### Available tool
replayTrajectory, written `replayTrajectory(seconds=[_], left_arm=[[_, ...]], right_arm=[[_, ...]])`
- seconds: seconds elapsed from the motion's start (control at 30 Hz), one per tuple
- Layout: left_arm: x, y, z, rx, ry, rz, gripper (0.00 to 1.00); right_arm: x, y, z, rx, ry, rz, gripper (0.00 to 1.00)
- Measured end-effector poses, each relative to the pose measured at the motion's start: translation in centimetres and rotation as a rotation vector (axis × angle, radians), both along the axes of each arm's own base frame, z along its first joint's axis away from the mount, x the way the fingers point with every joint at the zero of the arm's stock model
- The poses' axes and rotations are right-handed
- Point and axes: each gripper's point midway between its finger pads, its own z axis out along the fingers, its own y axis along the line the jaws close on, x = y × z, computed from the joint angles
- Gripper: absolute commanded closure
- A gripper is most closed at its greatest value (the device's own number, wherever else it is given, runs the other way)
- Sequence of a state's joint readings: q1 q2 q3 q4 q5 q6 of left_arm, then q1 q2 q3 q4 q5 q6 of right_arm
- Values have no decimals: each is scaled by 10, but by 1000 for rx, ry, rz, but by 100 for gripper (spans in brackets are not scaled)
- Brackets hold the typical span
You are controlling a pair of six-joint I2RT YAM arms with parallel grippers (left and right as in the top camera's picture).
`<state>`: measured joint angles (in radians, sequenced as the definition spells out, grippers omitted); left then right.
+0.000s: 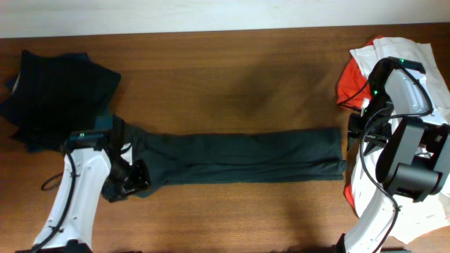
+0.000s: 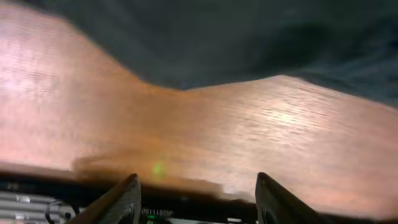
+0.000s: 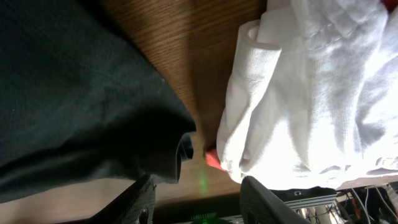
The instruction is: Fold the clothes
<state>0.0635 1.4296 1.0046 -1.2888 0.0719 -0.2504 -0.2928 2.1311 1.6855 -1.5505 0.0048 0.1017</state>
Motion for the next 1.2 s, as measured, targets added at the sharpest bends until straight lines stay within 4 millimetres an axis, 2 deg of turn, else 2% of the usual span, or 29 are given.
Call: replayTrajectory(seconds=[0.1,0.27,0.4,0.43,0.57,0.6,0.63,0.7,0.77,0.8,0.9,0.97,1.07,1.13,1.2], left_arm=[[-16,-2,-14,12,58,129,33],[-15,-9,-45,-5,29,292,34],[3,-10,-58,-21,-52,348,54],[6,-10,-58,-24,-66,355,55],[8,-10,-58,-26,-74,359,53],[6,-10,-59,-24,-64,364,46],[-3,-11,-63,-18,-37,379,44],[-9,-6,-73,16,-31,425,44],[0,0,-82,41,-88,462,44],[9,3,-83,50,-129,475,44],[20,10,-83,80,-180,486,45],[25,13,-82,91,-206,491,56],[23,14,-83,99,-198,498,74],[20,14,-83,102,-184,500,96],[18,14,-83,104,-176,501,100]], right_arm=[[1,2,0,5,-2,2,51],[1,4,0,11,-5,1,51],[2,5,0,14,-7,0,51],[2,4,0,14,-8,-1,51],[2,4,0,14,-8,-1,51],[2,5,-1,14,-9,-1,51],[2,5,0,14,-8,-2,51],[3,5,-1,16,-11,-2,51],[3,5,-1,16,-12,-3,51],[3,5,-1,17,-12,-2,51],[3,5,-1,17,-12,-2,51],[3,5,-1,16,-12,-2,51],[3,5,-1,16,-12,-2,51],[3,5,-1,16,-12,-2,51],[3,5,-1,16,-12,-2,51]])
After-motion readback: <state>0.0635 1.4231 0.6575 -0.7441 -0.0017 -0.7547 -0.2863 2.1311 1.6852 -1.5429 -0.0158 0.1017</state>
